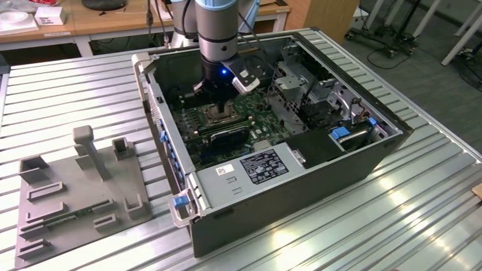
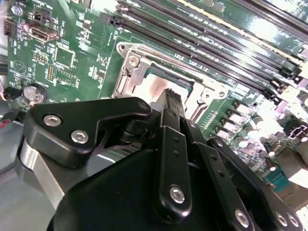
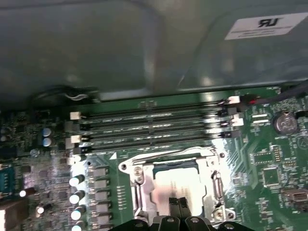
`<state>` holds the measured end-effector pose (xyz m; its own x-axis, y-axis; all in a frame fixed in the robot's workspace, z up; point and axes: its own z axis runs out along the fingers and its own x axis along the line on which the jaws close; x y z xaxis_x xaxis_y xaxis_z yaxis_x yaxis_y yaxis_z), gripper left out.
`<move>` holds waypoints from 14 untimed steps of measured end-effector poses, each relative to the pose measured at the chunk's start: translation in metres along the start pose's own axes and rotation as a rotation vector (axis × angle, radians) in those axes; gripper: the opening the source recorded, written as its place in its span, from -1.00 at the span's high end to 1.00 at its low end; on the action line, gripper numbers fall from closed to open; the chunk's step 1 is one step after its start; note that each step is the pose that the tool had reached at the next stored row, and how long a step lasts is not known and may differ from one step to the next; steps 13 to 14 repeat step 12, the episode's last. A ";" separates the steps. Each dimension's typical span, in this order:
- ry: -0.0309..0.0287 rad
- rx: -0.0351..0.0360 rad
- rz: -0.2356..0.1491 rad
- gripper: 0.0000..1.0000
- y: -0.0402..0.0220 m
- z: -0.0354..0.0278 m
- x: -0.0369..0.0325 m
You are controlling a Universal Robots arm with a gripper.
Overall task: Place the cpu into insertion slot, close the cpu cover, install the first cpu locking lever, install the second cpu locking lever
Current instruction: 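Install the second cpu locking lever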
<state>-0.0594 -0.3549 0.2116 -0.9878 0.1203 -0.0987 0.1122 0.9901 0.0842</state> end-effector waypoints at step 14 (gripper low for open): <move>0.0007 0.0002 0.000 0.79 0.0005 -0.0056 -0.0006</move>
